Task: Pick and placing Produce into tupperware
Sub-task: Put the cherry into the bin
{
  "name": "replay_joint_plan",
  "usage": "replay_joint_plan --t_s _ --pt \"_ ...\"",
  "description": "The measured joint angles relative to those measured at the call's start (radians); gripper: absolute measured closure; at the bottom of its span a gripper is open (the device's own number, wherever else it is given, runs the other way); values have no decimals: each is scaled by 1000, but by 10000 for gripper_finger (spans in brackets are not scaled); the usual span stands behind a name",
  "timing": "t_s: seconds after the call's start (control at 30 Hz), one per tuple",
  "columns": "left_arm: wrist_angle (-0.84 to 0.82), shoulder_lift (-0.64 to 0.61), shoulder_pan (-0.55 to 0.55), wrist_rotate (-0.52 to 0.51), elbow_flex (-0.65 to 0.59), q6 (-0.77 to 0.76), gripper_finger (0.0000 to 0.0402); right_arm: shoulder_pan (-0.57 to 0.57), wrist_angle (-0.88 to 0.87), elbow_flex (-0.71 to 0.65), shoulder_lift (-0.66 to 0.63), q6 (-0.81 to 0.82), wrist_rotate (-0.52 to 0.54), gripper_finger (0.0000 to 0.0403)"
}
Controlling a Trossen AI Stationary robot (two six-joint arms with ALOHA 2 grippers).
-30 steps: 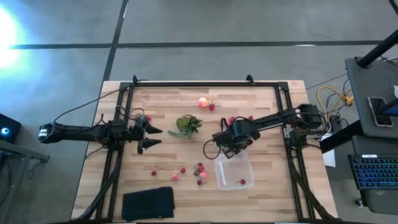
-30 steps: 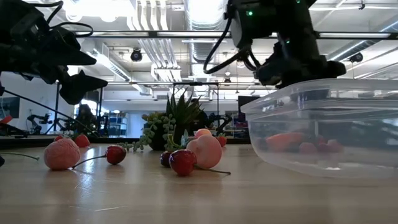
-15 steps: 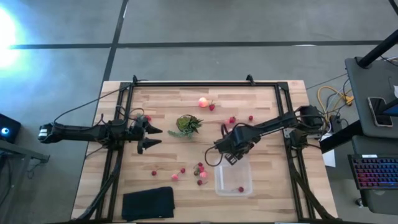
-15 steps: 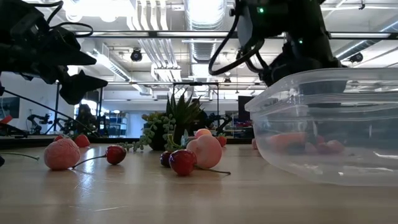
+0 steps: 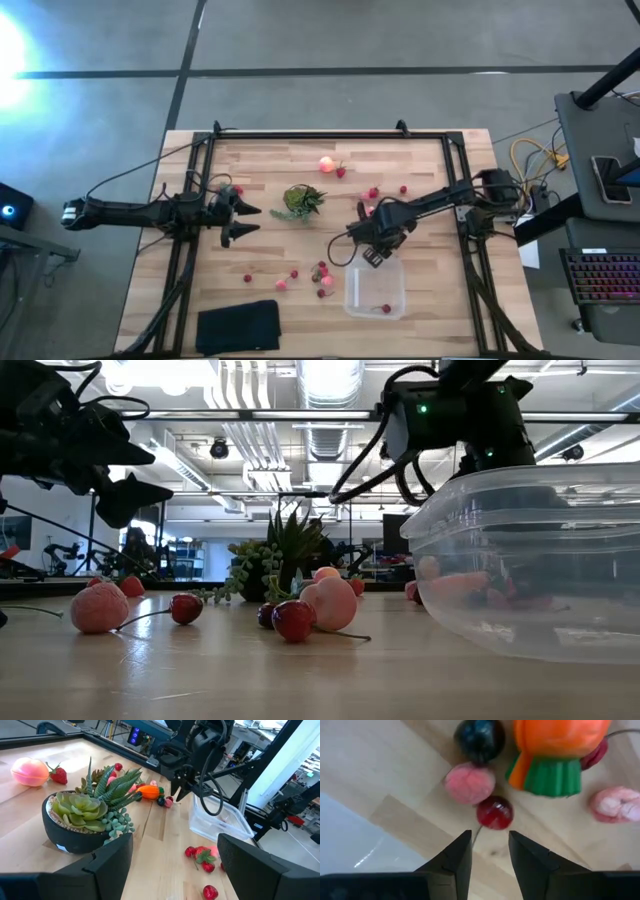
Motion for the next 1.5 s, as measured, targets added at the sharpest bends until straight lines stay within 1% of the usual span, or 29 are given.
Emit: replay_joint_plan --t_s 0.3,0.67,0.8,1.0,1.1,1.2,1.33,1.5 --pt "0 0 0 0 0 0 125 -42 44 -40 0 -41 4 251" --pt "0 0 0 0 0 0 125 -48 75 -58 11 -38 13 248" --pt "0 0 0 0 0 0 125 -47 77 -53 11 -41 21 261" --pt "0 0 0 0 0 0 125 -47 83 -51 11 -43 24 302" --pt "0 0 0 0 0 0 125 -47 83 -51 11 -42 23 316" --pt "0 0 0 0 0 0 125 -48 65 -45 12 -42 24 320" --pt "0 0 0 0 0 0 125 -50 35 -22 11 -34 37 313" --pt "0 0 0 0 0 0 125 -57 -99 43 -9 -36 69 307"
